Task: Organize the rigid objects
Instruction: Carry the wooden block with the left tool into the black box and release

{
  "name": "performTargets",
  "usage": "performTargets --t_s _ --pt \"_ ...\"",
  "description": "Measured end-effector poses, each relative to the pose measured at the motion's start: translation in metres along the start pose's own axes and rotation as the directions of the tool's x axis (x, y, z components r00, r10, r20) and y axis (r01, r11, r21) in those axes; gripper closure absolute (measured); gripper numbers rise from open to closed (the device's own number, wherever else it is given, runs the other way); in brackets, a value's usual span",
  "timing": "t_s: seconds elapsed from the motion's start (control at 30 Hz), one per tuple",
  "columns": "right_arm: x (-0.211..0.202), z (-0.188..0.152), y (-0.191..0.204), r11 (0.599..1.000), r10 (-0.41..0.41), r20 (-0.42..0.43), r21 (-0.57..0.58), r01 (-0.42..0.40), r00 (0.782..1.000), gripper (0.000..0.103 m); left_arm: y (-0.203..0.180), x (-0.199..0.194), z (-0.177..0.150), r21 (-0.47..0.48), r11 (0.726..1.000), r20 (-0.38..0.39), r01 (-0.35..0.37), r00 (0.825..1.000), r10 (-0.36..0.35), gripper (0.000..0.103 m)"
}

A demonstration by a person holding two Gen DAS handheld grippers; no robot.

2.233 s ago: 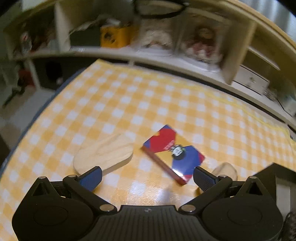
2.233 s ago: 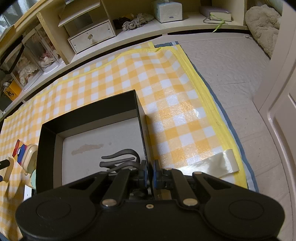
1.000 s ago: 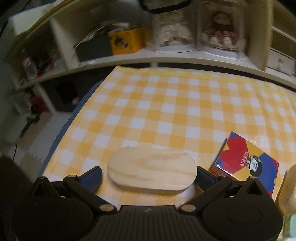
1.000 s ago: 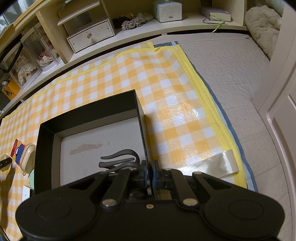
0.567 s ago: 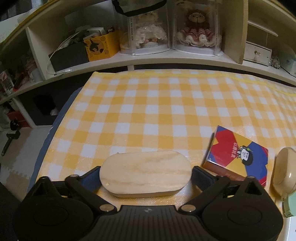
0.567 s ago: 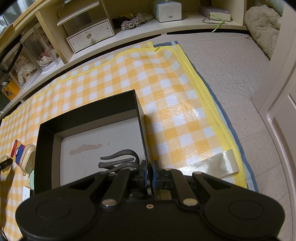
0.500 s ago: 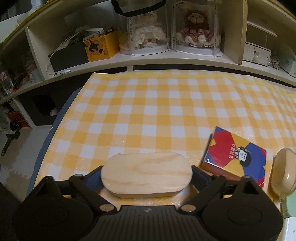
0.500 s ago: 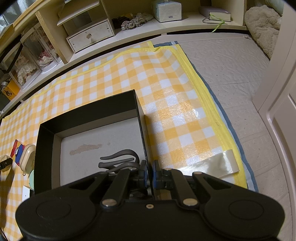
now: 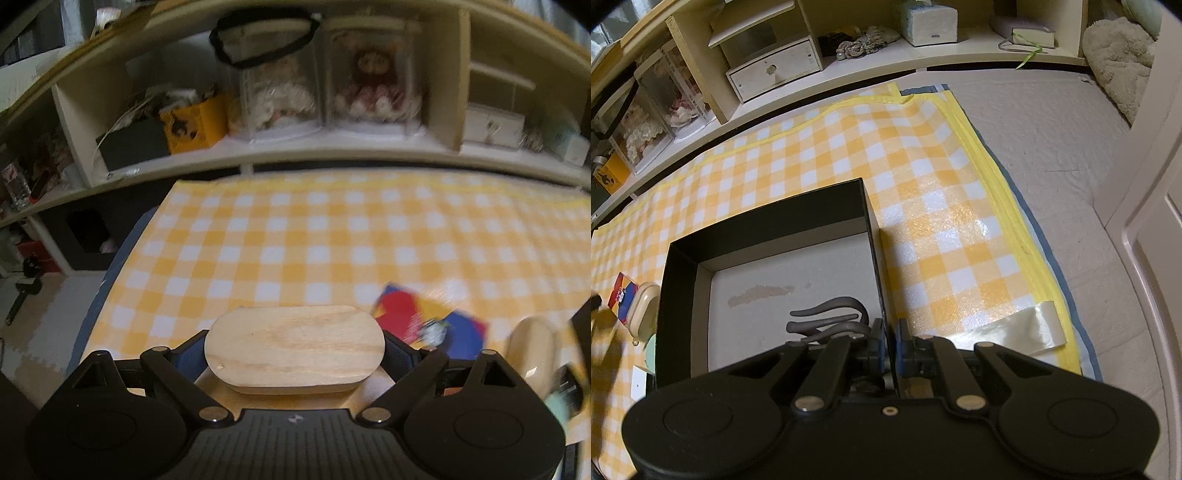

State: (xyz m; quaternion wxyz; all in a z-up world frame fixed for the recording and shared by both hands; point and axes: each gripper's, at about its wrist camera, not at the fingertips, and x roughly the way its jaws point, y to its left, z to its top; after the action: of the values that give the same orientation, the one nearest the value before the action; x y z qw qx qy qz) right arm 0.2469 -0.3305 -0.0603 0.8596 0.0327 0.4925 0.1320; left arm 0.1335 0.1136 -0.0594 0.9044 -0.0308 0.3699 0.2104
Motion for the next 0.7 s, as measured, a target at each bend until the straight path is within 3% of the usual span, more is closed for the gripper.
performTargets --t_s 0.17,0.33,0.43,0.57,0.7 --pt "0.000 -0.001 0.001 1.000 -0.003 0.001 -0.006 0.003 1.000 0.097 -0.026 -0.027 0.010 -0.007 0.995 0.064 0.104 0.993 -0.104 0.011" --pt "-0.001 -0.001 0.001 1.000 -0.001 0.003 -0.010 0.001 1.000 0.097 -0.063 -0.054 0.012 0.021 0.974 0.086 0.227 0.970 -0.228 0.011" --pt "-0.001 -0.001 0.002 1.000 0.000 0.004 -0.011 0.000 1.000 0.097 -0.091 -0.065 0.013 0.022 0.953 0.064 0.303 0.951 -0.303 0.011" --pt "-0.001 -0.001 0.002 1.000 -0.001 0.004 -0.011 0.001 1.000 0.097 -0.139 -0.076 0.019 0.012 0.913 0.025 0.407 0.913 -0.407 0.011" --pt "-0.001 -0.002 0.002 1.000 -0.001 0.007 -0.015 0.001 1.000 0.097 -0.191 -0.076 0.021 0.014 0.882 -0.017 0.471 0.882 -0.471 0.010"
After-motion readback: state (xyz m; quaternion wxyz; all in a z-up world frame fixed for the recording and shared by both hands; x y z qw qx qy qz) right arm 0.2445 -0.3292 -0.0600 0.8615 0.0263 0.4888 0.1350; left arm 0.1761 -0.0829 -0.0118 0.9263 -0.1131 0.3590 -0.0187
